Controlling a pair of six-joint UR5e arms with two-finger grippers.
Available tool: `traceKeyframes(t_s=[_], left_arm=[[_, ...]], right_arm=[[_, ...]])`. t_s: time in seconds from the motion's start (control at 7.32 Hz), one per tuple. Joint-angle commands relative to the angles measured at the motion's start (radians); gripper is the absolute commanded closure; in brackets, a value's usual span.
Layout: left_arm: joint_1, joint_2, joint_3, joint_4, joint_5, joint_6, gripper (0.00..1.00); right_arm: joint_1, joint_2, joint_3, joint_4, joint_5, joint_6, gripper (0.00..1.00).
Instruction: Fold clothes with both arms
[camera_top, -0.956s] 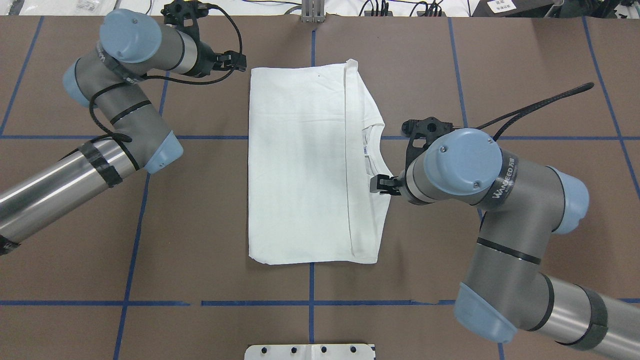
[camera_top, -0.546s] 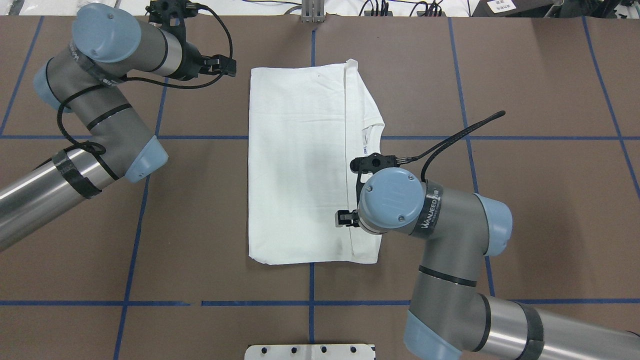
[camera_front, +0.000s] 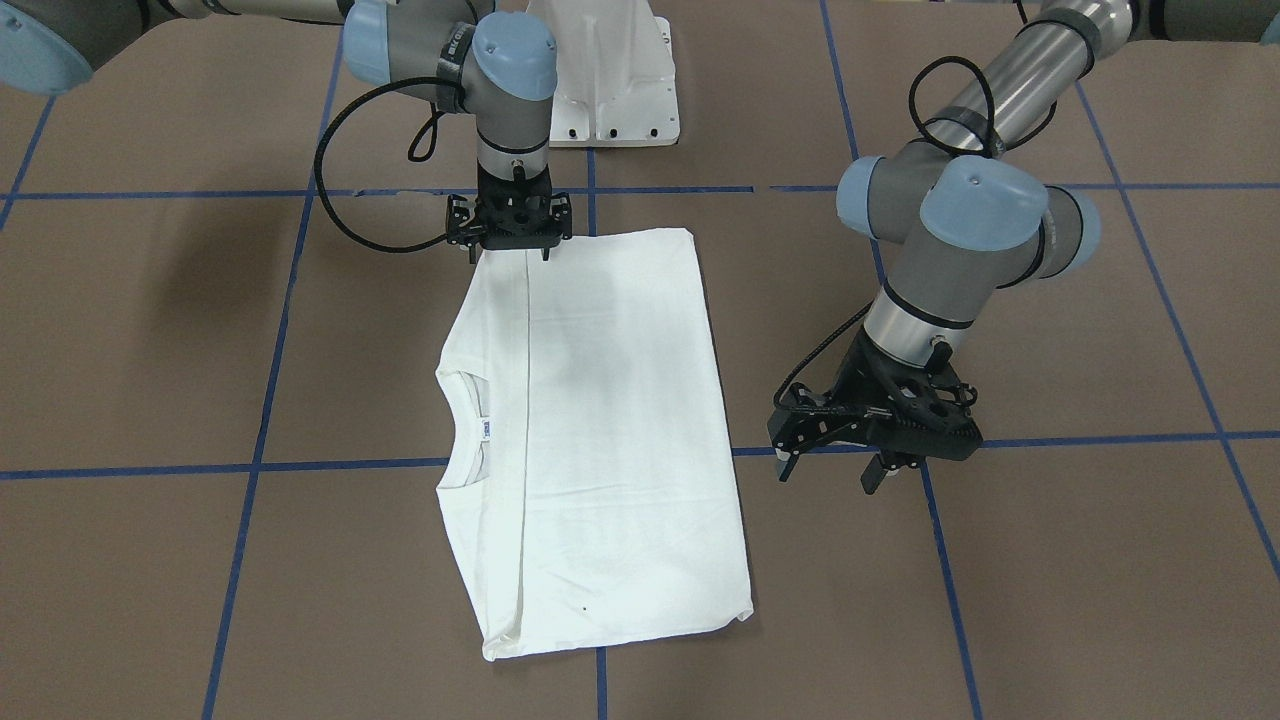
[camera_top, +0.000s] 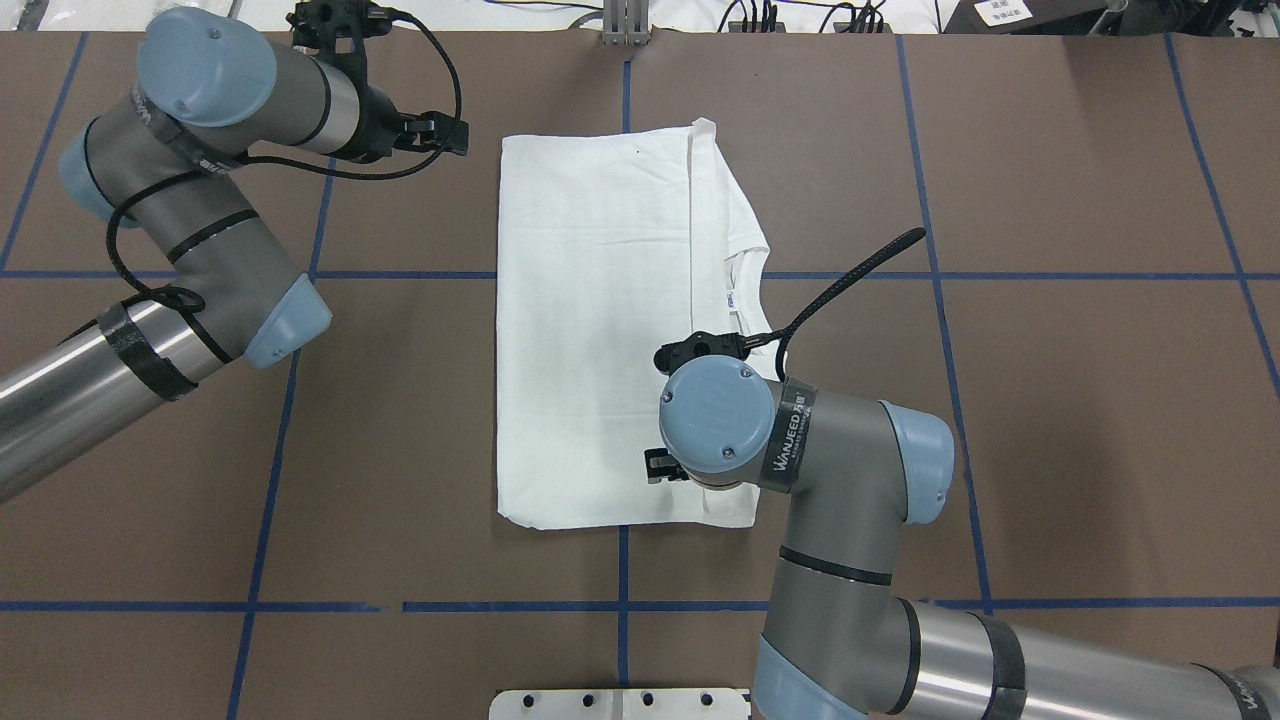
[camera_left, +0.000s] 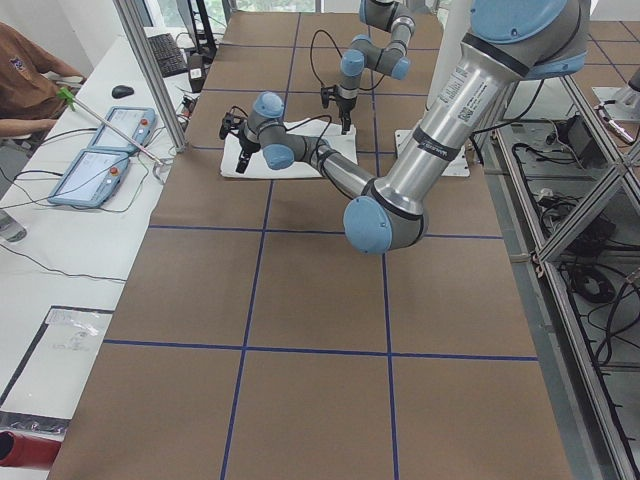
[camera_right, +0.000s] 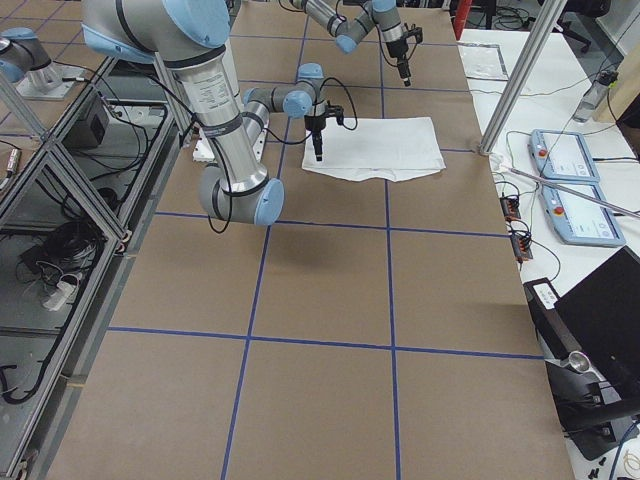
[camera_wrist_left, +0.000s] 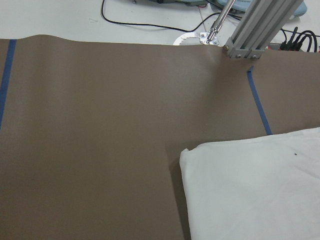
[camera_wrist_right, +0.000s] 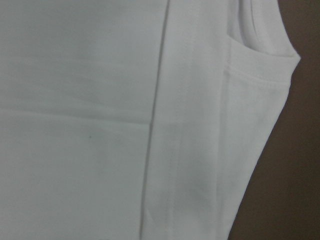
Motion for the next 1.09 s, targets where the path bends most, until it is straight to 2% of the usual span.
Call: traceKeyframes(t_s=[0.0,0.96], left_arm=[[0.001,0.004,0.002,-0.007,-0.001,0.0,0.0],[0.001,0.004,0.005,-0.01,-0.001,0.0,0.0]], right_arm=[[-0.009,-0.001,-0.004,-0.038,0.0,-0.023,0.0],[-0.011,-0.012,-0.021,-0.038,0.001,-0.04,0.0]])
